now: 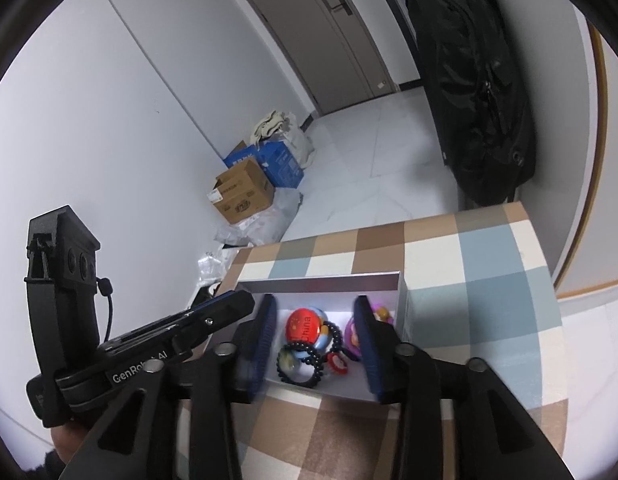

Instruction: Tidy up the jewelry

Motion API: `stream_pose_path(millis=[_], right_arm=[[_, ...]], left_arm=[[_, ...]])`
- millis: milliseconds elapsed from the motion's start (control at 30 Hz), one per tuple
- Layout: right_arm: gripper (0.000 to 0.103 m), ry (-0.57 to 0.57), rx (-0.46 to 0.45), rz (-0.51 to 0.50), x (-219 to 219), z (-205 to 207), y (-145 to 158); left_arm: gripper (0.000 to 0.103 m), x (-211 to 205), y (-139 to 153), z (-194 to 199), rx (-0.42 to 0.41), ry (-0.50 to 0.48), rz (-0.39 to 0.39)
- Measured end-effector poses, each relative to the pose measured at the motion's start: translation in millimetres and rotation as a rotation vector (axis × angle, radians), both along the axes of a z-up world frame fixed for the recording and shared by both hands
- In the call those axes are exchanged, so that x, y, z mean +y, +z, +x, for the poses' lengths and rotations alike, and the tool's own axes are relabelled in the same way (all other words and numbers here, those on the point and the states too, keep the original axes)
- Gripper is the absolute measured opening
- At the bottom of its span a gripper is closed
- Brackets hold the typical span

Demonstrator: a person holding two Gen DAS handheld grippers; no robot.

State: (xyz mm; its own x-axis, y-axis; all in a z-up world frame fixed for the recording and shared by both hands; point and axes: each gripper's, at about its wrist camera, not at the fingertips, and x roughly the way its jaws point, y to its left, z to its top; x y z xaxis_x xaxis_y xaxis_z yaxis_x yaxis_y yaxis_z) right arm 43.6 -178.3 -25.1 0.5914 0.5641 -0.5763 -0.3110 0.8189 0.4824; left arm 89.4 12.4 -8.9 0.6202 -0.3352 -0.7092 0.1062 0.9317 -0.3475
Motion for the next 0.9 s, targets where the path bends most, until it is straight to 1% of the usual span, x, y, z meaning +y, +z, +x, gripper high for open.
stream_pose_path(millis=[33, 67, 100, 133, 167, 200, 300, 367, 533, 600, 667, 800, 900], right_arm=[[0.051, -0.001, -0.008, -0.002, -1, -2, 1], [0.053, -0.003, -0.016, -0.003, -2, -4, 3], [0.054, -0.004, -0.021, -0.005, -2, -5, 3], [0.057, -0.005, -0.026, -0.006, -3, -7, 4], [0.059, -0.007, -0.032, -0.008, -4, -10, 5], [0.062, -0.009, -0.037, -0.008, -5, -12, 6], [0.064, -0.011, -0.056, -0.009, -7, -20, 8], [0.067, -0.009, -0.072, -0.012, -8, -27, 9], [0.083, -0.009, -0.135, -0.021, -8, -42, 16], [0.087, 0.000, -0.153, -0.010, -9, -47, 19], [0.089, 0.007, -0.168, -0.011, -9, -52, 22], [0.099, 0.000, -0.195, -0.024, -9, -58, 25], [0.103, -0.012, -0.212, -0.037, -10, -63, 26]], left_arm=[[0.038, 2, 2, -2, -0.010, 0.007, 0.001], [0.046, 4, 5, -6, -0.027, 0.013, -0.002], [0.049, 6, 8, -10, -0.051, 0.021, -0.006], [0.055, 8, 12, -14, -0.073, 0.029, -0.007], [0.059, 10, 14, -17, -0.087, 0.031, -0.007], [0.059, 11, 17, -21, -0.105, 0.034, -0.006], [0.062, 15, 21, -29, -0.140, 0.043, -0.002], [0.069, 16, 22, -35, -0.158, 0.052, 0.011], [0.083, 20, 27, -54, -0.222, 0.107, 0.057], [0.084, 22, 28, -60, -0.245, 0.123, 0.062], [0.089, 22, 30, -64, -0.258, 0.137, 0.077], [0.091, 19, 32, -70, -0.282, 0.150, 0.114], [0.091, 17, 31, -72, -0.286, 0.155, 0.129]])
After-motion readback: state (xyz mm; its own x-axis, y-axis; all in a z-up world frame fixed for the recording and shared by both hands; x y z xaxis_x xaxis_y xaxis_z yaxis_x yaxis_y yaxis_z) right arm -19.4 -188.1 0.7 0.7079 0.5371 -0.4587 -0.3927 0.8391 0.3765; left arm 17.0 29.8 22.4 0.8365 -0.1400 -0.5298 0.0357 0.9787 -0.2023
